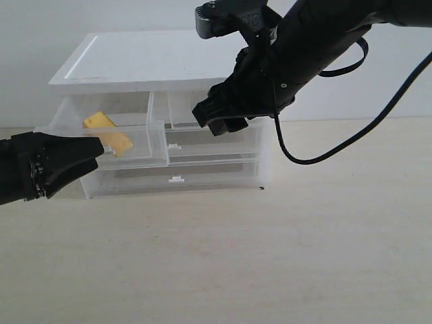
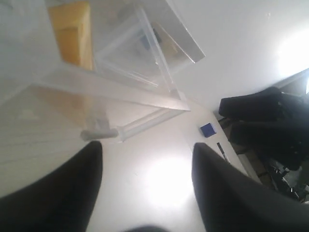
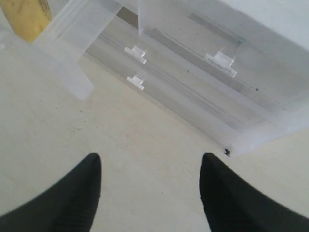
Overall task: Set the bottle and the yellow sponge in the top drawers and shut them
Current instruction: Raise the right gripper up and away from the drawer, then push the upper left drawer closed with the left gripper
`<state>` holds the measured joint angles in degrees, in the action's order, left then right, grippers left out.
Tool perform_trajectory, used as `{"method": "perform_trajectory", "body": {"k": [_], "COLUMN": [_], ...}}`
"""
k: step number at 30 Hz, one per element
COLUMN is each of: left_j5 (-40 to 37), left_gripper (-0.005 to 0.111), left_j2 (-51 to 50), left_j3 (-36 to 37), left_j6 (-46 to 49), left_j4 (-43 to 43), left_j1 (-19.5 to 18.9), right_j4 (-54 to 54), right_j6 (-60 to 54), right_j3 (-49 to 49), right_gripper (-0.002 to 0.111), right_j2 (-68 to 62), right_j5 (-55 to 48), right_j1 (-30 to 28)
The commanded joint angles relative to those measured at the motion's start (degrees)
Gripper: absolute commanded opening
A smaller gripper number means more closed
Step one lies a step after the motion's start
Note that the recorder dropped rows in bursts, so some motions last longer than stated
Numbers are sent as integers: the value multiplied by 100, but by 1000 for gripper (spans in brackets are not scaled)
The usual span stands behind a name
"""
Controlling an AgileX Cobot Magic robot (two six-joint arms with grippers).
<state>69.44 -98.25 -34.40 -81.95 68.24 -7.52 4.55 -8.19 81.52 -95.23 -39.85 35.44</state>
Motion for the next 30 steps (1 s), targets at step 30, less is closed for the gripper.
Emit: {"method": "perform_trajectory", "body": {"k": [30], "left_j5": [-681], "left_gripper": [53], "left_j2": [-24], "left_j3": [-242], "left_j6": [-698], "left_j4": [10], "left_j1": [22], "right_j4": [94], "right_j6": [-245], "right_j3": [-24], "right_gripper": [54], "right_j2": [82], "right_j5": [337], "right_j1": [-53]}}
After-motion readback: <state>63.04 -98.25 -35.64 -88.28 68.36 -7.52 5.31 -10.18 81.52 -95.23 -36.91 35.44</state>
